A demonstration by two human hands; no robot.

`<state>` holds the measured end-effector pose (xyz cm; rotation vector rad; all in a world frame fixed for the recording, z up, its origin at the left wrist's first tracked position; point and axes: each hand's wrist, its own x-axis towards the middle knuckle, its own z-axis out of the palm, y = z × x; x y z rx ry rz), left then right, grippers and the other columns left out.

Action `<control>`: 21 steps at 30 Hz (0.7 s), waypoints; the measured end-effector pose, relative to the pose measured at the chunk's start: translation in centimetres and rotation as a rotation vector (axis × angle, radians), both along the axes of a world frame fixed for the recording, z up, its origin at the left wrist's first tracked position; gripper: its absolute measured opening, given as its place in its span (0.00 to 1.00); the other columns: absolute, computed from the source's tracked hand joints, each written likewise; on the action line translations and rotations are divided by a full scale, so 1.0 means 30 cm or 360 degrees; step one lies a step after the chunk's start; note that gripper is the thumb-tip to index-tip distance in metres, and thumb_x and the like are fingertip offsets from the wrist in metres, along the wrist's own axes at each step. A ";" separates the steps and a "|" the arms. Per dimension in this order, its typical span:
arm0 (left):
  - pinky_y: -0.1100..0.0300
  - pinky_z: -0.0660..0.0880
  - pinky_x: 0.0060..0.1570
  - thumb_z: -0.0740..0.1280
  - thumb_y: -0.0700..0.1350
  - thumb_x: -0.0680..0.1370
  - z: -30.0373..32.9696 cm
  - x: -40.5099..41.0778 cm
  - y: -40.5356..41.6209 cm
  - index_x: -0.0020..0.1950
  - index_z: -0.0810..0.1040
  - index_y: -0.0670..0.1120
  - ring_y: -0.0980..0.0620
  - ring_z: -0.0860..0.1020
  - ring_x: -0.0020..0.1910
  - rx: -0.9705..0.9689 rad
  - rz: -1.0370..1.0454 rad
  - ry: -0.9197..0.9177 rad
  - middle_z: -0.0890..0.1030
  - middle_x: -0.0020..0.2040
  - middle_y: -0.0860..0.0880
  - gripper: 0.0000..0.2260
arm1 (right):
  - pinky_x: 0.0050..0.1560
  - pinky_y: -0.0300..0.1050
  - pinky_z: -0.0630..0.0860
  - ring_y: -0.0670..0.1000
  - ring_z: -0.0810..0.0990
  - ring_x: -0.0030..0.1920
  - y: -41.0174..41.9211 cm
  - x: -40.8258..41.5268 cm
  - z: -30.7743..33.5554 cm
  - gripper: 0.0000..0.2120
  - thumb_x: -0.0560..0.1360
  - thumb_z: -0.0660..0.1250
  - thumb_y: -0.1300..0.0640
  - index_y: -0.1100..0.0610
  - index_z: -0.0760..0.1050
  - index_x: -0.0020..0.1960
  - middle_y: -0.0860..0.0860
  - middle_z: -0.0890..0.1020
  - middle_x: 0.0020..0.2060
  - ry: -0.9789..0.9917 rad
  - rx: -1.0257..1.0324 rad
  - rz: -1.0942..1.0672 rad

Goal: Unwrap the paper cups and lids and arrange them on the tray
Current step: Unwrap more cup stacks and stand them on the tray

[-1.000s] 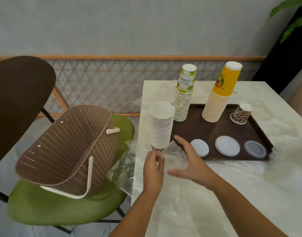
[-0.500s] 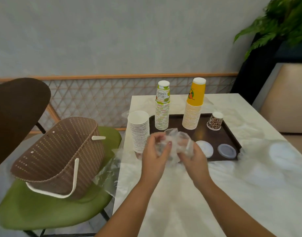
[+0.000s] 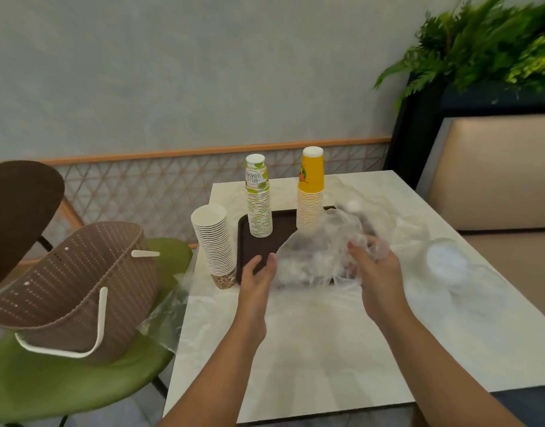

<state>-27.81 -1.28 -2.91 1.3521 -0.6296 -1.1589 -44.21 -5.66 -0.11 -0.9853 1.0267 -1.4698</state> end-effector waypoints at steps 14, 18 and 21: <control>0.60 0.73 0.46 0.73 0.41 0.72 -0.104 0.027 0.029 0.46 0.81 0.39 0.52 0.79 0.43 -0.0096 -0.0110 -0.0018 0.83 0.39 0.50 0.07 | 0.31 0.36 0.74 0.54 0.77 0.43 -0.004 -0.184 -0.039 0.05 0.76 0.65 0.64 0.56 0.74 0.43 0.55 0.78 0.40 -0.0023 0.0101 -0.0252; 0.56 0.75 0.49 0.66 0.42 0.77 -0.077 0.011 0.026 0.51 0.78 0.44 0.50 0.79 0.46 -0.0102 0.0366 0.0456 0.82 0.45 0.48 0.04 | 0.29 0.37 0.74 0.54 0.79 0.42 0.009 -0.188 -0.092 0.07 0.76 0.65 0.63 0.58 0.76 0.53 0.56 0.79 0.43 0.0007 0.0182 -0.0262; 0.54 0.72 0.59 0.65 0.51 0.77 -0.063 -0.037 0.020 0.58 0.73 0.51 0.51 0.76 0.57 -0.0159 0.0490 0.0530 0.78 0.57 0.51 0.11 | 0.30 0.39 0.73 0.52 0.79 0.42 0.021 -0.153 -0.144 0.07 0.76 0.65 0.62 0.56 0.76 0.54 0.55 0.80 0.46 -0.0050 0.0373 -0.0240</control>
